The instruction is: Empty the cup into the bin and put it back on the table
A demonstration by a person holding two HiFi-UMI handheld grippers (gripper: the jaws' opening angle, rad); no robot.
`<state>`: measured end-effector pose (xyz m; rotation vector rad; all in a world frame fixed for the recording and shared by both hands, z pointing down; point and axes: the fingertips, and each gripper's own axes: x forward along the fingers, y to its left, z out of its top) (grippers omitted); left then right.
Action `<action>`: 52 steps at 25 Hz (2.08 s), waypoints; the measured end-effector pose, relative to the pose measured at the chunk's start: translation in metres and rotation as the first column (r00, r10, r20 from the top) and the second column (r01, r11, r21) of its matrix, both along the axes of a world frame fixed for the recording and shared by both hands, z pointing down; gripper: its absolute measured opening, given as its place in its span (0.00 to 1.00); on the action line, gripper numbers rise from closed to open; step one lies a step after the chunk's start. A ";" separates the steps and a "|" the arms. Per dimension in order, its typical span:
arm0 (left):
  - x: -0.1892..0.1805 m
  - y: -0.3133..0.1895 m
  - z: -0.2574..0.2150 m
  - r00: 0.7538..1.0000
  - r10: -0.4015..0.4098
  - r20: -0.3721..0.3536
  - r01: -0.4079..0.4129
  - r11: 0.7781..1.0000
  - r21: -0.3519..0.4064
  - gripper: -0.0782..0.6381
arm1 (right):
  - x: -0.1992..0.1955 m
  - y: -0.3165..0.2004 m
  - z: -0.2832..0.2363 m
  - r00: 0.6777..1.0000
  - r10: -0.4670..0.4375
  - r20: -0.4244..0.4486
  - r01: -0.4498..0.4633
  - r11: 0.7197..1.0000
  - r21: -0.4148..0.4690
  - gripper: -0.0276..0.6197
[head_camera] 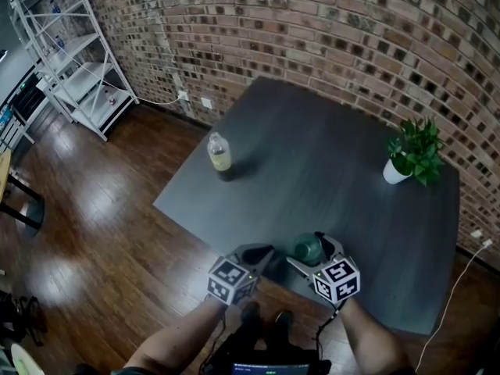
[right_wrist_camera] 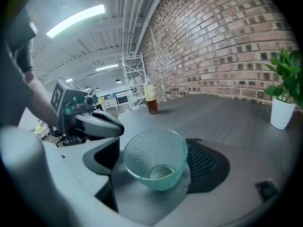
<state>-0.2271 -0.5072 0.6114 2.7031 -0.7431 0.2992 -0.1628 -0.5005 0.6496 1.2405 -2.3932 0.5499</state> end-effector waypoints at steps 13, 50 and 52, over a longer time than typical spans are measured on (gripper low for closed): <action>-0.003 -0.018 0.018 0.997 -0.076 0.004 0.076 0.997 -0.004 0.22 | 0.000 -0.003 0.026 0.998 0.053 -0.027 -0.053 0.999 0.004 0.79; -0.007 -0.005 -0.058 0.996 -0.046 -0.076 0.051 0.997 0.061 0.11 | 0.020 0.009 -0.073 0.981 0.181 0.066 -0.188 0.975 0.118 0.68; -0.004 -0.002 -0.073 0.996 -0.024 -0.087 0.031 0.996 0.082 0.11 | 0.024 0.012 -0.085 0.981 0.183 0.060 -0.190 0.973 0.134 0.67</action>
